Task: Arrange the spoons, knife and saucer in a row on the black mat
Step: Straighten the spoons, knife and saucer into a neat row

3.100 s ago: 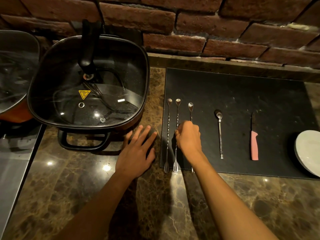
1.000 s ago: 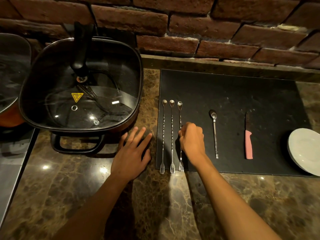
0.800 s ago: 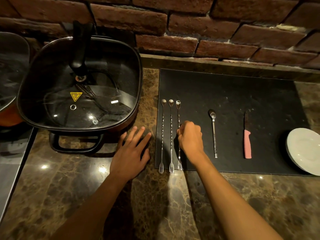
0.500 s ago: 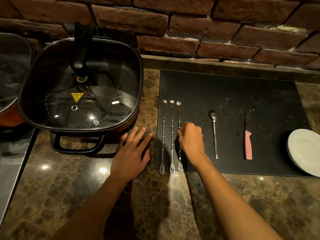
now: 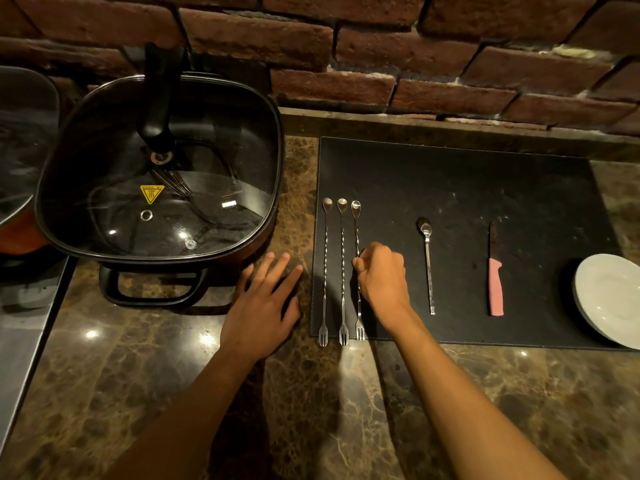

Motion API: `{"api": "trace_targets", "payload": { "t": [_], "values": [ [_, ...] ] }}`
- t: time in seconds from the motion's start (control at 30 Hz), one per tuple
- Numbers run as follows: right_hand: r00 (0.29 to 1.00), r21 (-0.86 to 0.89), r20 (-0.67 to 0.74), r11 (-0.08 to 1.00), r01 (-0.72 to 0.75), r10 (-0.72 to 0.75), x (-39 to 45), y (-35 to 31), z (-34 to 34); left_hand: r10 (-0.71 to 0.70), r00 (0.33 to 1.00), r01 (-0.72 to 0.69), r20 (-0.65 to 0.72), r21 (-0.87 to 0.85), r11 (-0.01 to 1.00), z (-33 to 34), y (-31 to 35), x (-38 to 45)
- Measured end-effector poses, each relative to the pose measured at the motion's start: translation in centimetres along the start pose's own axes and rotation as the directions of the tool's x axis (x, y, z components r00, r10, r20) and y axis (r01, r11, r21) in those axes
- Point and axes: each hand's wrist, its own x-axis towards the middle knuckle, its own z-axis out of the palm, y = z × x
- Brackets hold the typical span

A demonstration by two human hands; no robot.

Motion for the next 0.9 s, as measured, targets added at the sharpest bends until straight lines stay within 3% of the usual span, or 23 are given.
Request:
{"api": "trace_targets", "payload": {
  "t": [0.33,0.43,0.67,0.77,0.83,0.9],
  "values": [
    [1.0,0.108,0.014,0.994,-0.023,0.021,0.1,1.7,-0.2,0.002,1.0,-0.001,-0.014,0.036,0.999,0.5,-0.2,0.0],
    [0.999,0.19,-0.038,0.981,-0.026,0.034,0.0,3.3,-1.4,0.0,1.0,0.0,-0.015,0.046,0.999,0.7,-0.4,0.0],
    [0.98,0.321,-0.124,0.941,-0.111,0.158,-1.4,7.9,-5.0,0.001,1.0,-0.002,0.015,0.074,0.997,0.8,-0.4,0.0],
    [0.976,0.328,-0.102,0.933,-0.149,0.192,-1.7,9.9,-6.7,-0.053,0.997,0.054,-0.047,0.032,0.998,0.0,1.1,0.2],
    [0.975,0.318,-0.112,0.936,-0.149,0.193,-1.8,11.0,-7.7,0.005,0.988,-0.01,-0.158,-0.032,0.999,-0.2,3.9,0.0],
    [0.971,0.294,-0.129,0.943,-0.156,0.201,-1.9,11.8,-8.4,0.184,0.96,-0.201,-0.213,-0.058,0.978,0.5,8.0,-0.7]
  ]
}}
